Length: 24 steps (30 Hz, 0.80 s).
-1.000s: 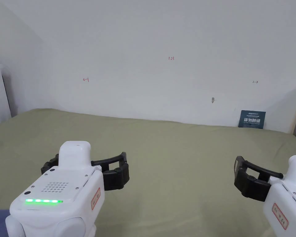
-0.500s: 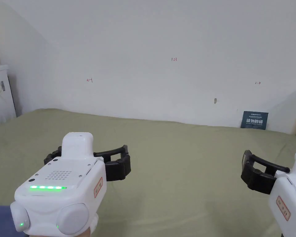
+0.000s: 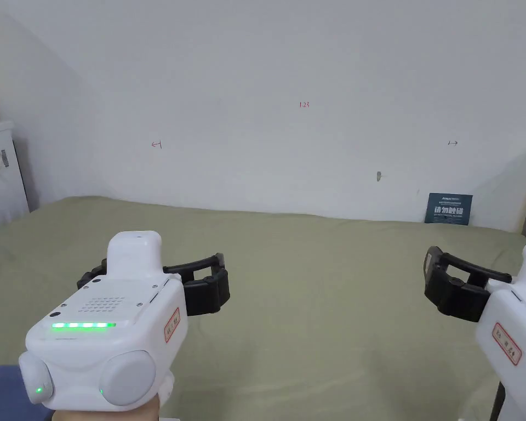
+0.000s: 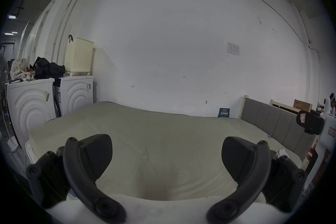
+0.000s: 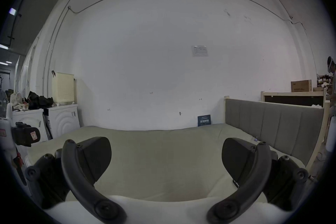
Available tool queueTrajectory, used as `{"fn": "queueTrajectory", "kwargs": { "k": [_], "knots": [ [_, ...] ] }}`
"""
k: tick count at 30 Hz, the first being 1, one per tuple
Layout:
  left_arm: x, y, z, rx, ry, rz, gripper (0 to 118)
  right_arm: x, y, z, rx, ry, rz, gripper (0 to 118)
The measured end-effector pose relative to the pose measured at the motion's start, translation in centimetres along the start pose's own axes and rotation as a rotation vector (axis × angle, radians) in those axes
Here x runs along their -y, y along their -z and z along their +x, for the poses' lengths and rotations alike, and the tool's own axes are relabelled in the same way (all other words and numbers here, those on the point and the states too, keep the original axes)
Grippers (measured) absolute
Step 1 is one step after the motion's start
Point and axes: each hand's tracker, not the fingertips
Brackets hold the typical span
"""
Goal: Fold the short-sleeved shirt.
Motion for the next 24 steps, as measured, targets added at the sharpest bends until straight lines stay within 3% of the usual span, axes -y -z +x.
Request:
{"fn": "queueTrajectory", "kwargs": {
  "k": [16,20,24],
  "knots": [
    [-0.5,0.3,0.4,0.018,0.003,-0.021,118,-2.5,1.3,1.4,0.028,0.15,-0.118,118],
    [-0.2,1.1,0.1,0.01,-0.001,-0.038,118,-2.5,1.3,1.7,-0.012,0.234,-0.155,118],
    [0.0,1.0,0.4,0.012,0.0,-0.048,118,-2.7,1.3,0.9,0.047,0.142,-0.175,118]
  ]
}}
